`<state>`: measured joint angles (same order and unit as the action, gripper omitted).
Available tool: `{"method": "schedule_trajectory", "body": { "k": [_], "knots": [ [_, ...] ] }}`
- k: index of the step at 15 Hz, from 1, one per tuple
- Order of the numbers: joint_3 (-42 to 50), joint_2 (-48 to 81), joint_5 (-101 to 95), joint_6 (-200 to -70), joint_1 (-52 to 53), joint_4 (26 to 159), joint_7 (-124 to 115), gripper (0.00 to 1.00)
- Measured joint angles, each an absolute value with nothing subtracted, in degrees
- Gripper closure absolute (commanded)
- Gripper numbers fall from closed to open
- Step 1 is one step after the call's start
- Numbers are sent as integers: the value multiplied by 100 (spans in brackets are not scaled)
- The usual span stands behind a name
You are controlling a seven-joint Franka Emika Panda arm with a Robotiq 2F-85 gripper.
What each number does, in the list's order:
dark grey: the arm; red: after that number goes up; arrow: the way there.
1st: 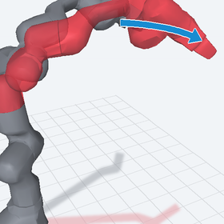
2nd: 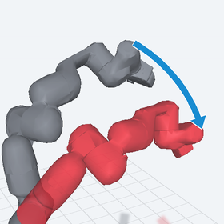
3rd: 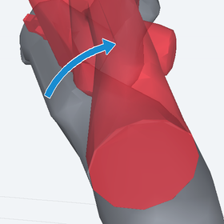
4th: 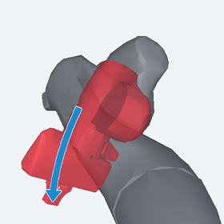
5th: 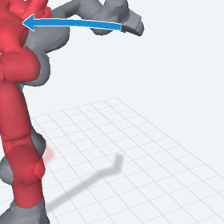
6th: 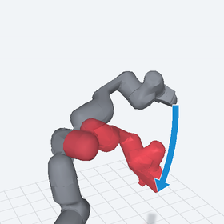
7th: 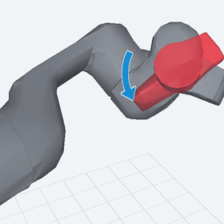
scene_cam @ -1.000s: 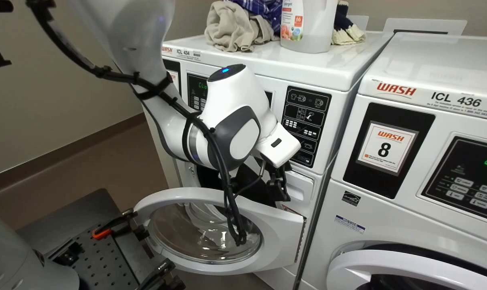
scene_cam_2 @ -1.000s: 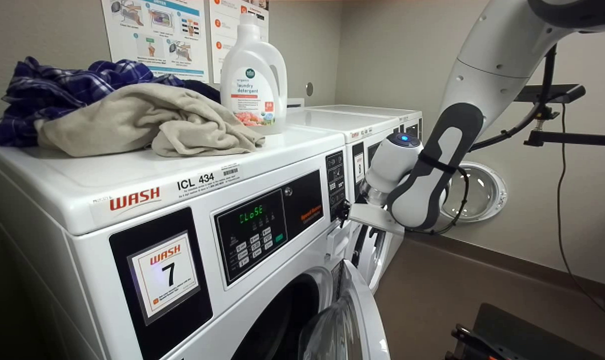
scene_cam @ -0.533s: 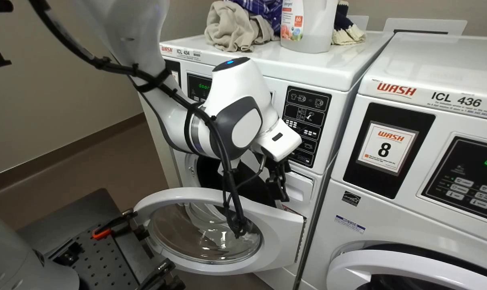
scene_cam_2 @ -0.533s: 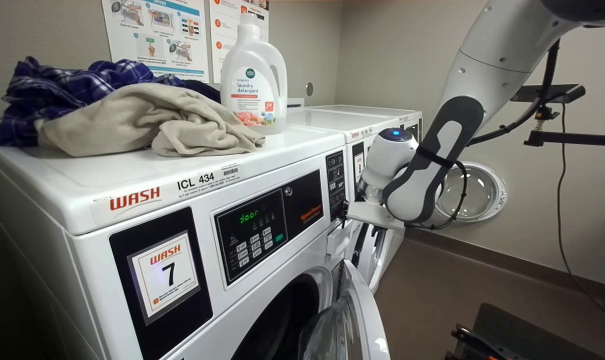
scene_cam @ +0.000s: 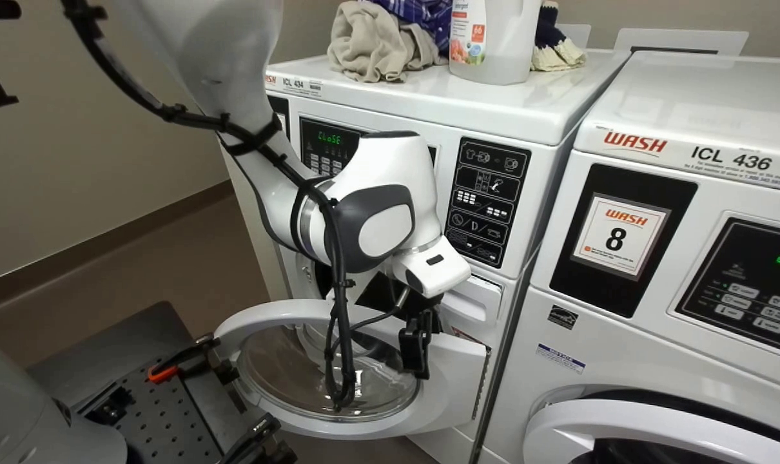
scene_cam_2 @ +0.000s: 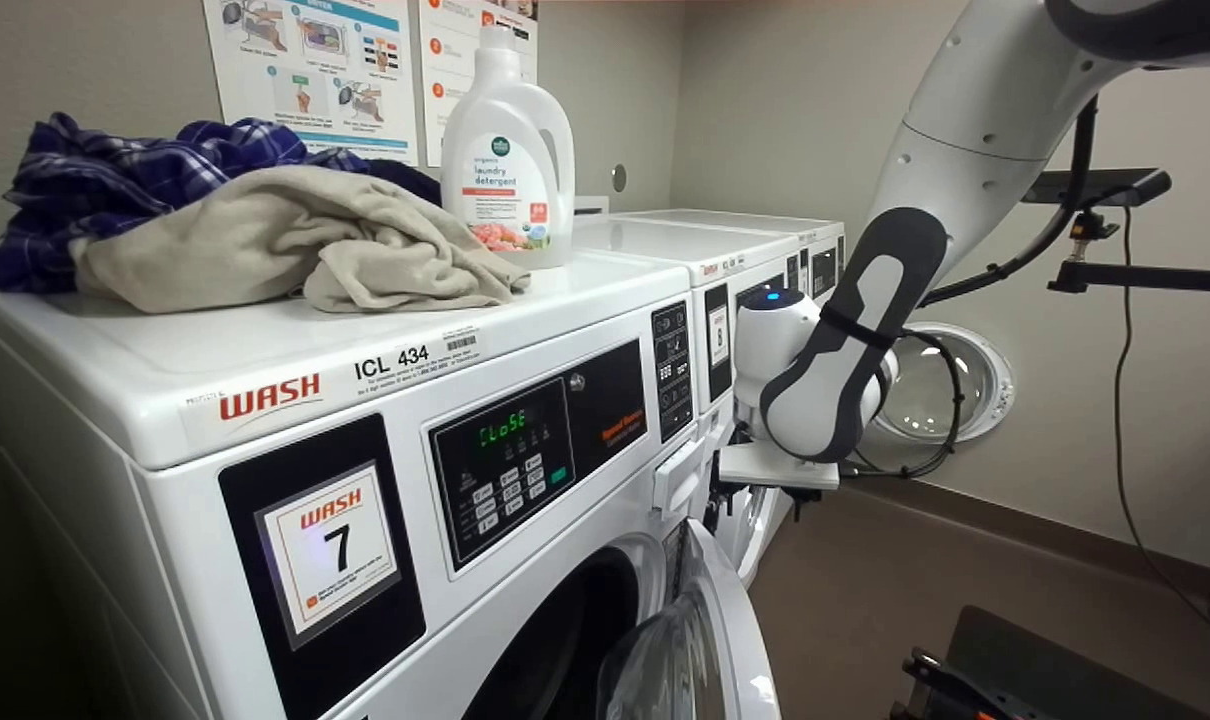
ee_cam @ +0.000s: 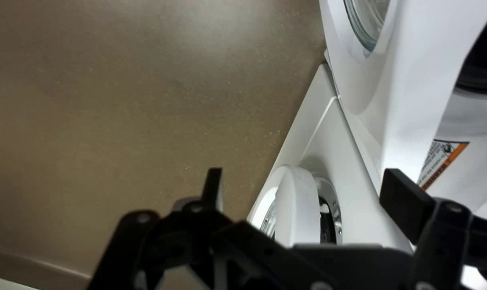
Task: Open the detergent tray on the first washing machine from the left
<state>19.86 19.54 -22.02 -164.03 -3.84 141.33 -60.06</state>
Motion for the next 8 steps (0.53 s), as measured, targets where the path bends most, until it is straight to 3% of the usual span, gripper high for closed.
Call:
{"method": "schedule_trajectory", "body": {
  "k": [8],
  "knots": [
    [1986, 1653, -1102, -16632, -303, 14136, -5303, 0]
  ]
}}
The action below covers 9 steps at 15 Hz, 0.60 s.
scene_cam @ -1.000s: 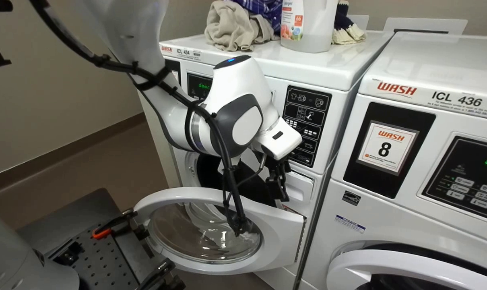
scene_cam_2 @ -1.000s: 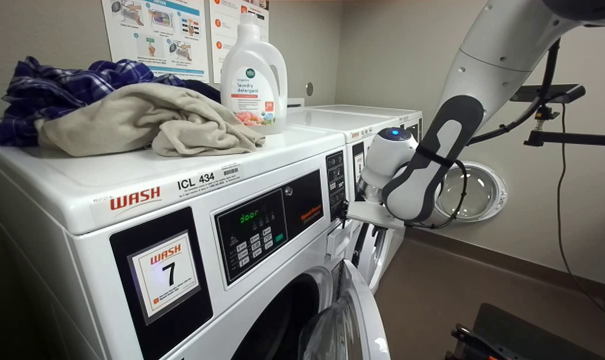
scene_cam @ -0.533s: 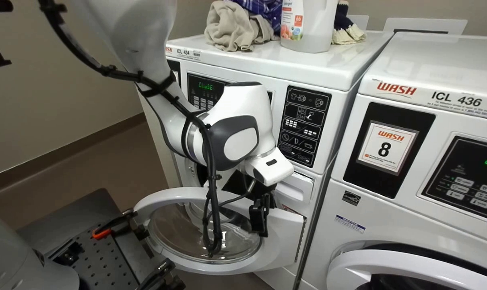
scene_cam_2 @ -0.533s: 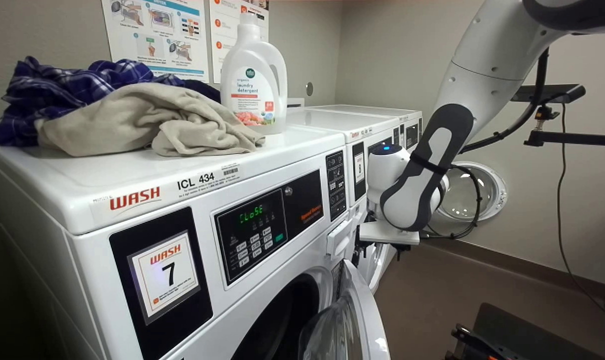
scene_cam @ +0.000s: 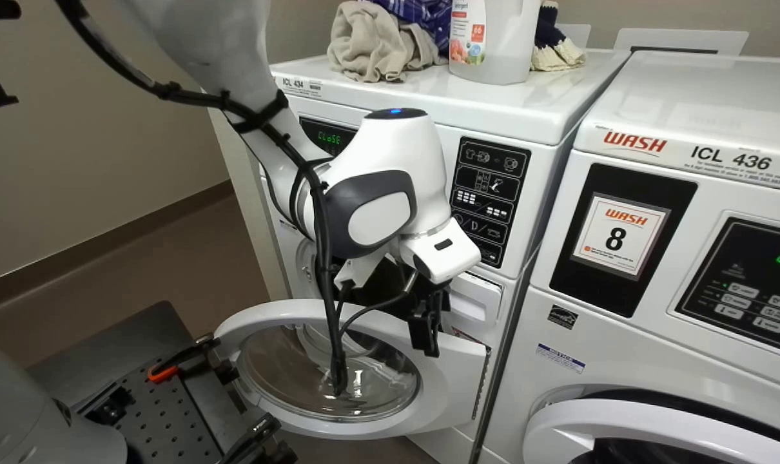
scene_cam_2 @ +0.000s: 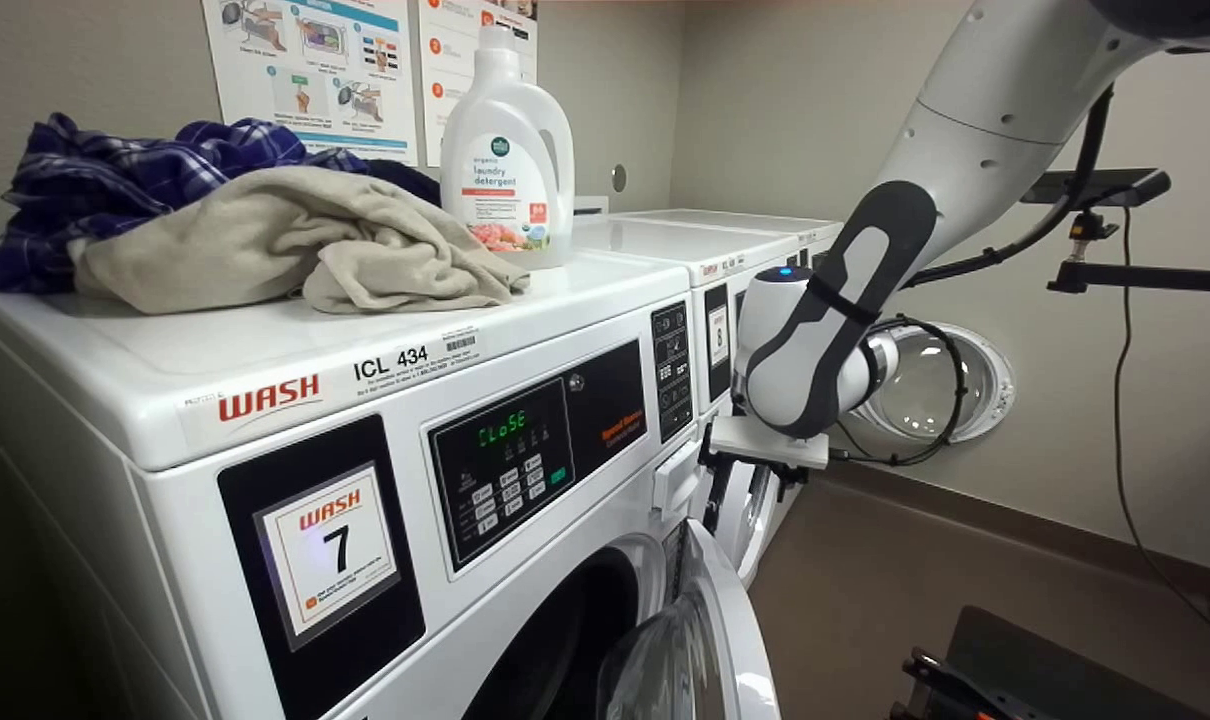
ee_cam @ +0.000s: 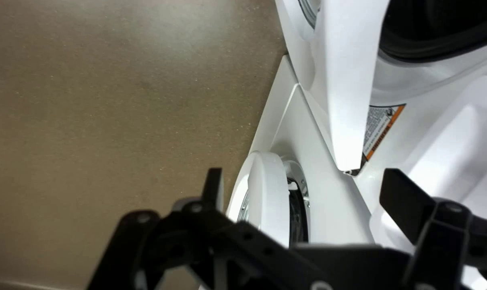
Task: Open the detergent tray on the first washing machine from the left
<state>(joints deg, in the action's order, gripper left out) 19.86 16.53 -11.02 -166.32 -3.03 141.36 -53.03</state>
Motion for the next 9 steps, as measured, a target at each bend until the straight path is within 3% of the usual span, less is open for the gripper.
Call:
{"method": "schedule_trajectory", "body": {
  "k": [9],
  "knots": [
    [1982, 922, -1028, -16792, -216, 14201, -5284, 0]
  ]
}}
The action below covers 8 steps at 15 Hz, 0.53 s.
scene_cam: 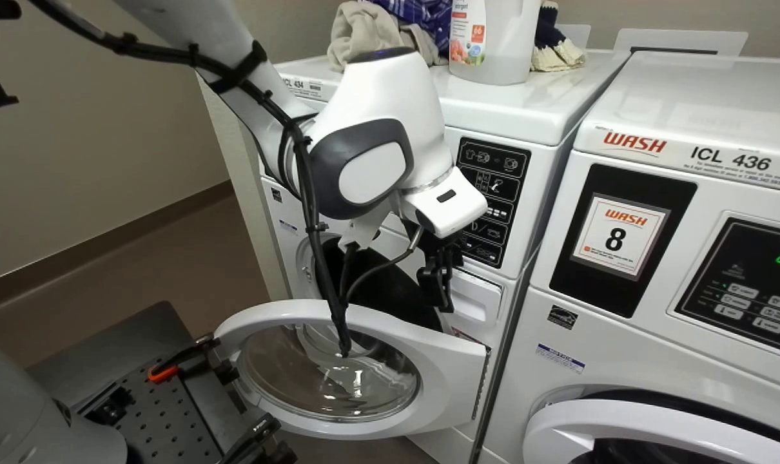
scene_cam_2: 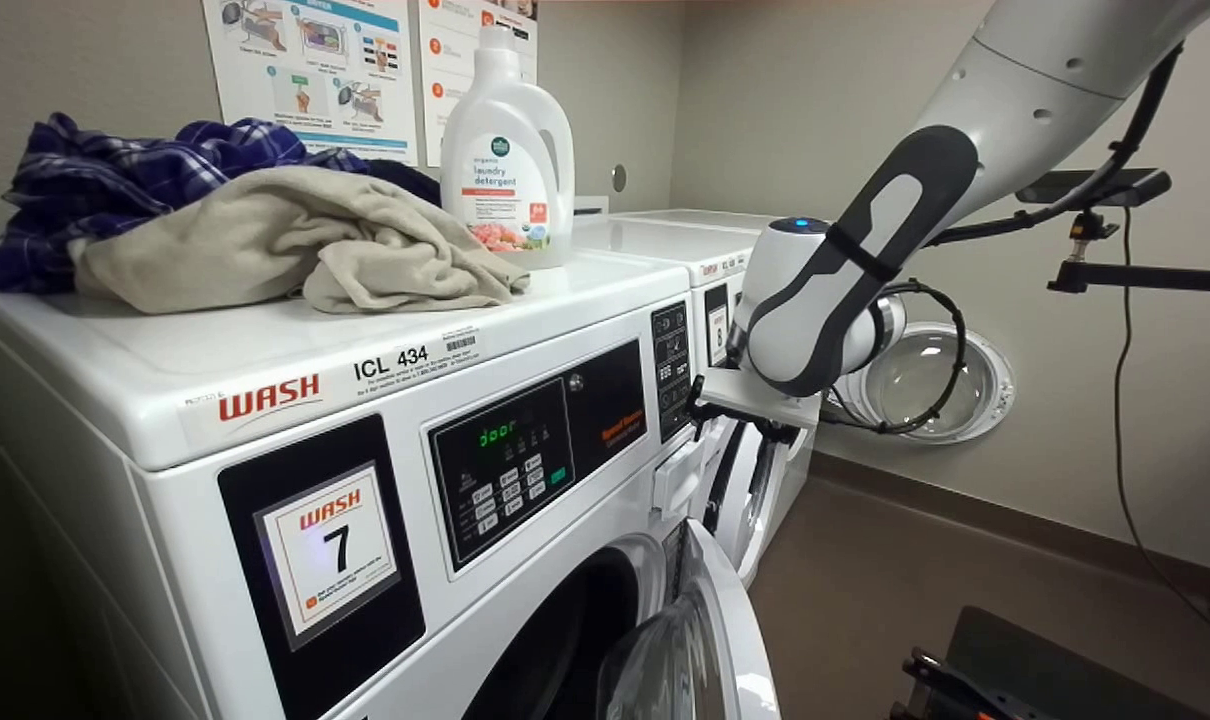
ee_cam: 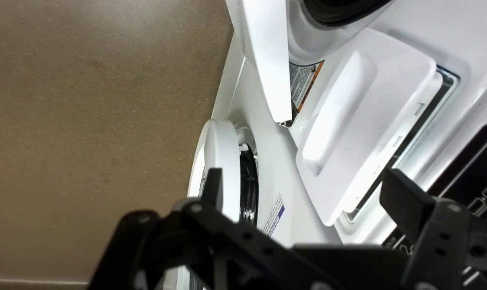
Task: Open the detergent tray on the first washing machine from the left
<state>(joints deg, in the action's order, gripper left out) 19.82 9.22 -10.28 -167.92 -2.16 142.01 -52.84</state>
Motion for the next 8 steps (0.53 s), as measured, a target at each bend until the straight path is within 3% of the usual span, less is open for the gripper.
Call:
{"method": "schedule_trajectory", "body": {
  "k": [8],
  "knots": [
    [1936, 1048, -1028, -17661, -240, 14470, -5276, 0]
  ]
}}
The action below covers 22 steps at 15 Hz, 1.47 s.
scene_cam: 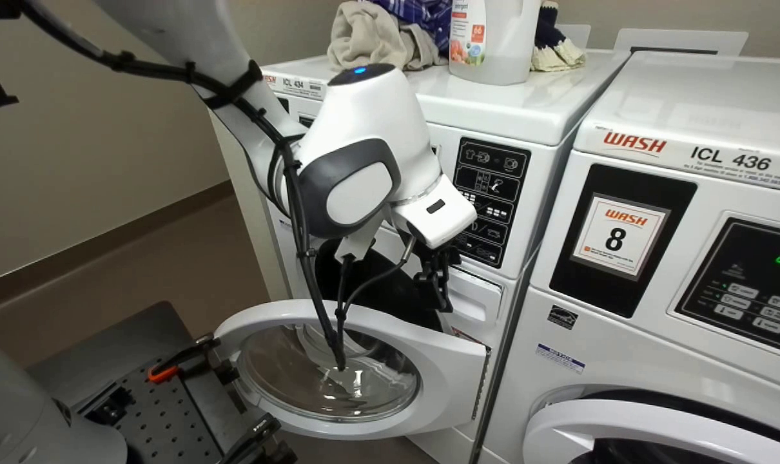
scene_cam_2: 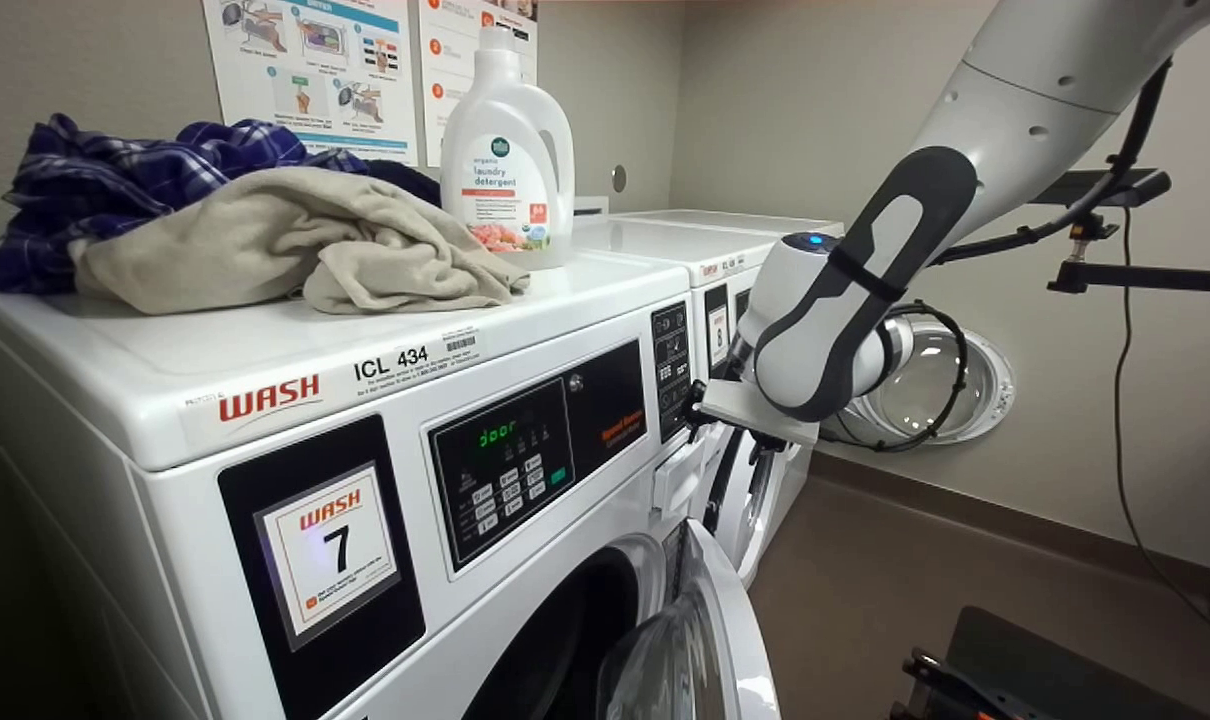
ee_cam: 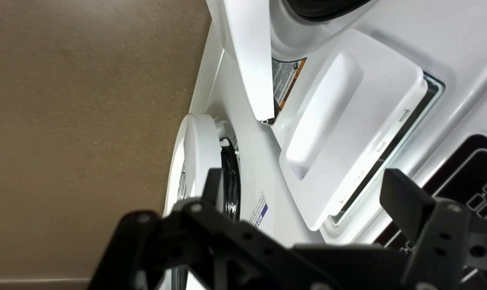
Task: Open the detergent tray on the first washing machine from the left
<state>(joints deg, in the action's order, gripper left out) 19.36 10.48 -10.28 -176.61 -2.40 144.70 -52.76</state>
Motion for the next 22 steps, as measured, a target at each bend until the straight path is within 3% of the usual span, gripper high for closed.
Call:
{"method": "schedule_trajectory", "body": {
  "k": [10, 22],
  "knots": [
    [1698, 1552, -1033, -18516, -441, 14458, -5266, 0],
    [1175, 1870, 1334, -18711, -563, 14295, -3150, 0]
  ]
}}
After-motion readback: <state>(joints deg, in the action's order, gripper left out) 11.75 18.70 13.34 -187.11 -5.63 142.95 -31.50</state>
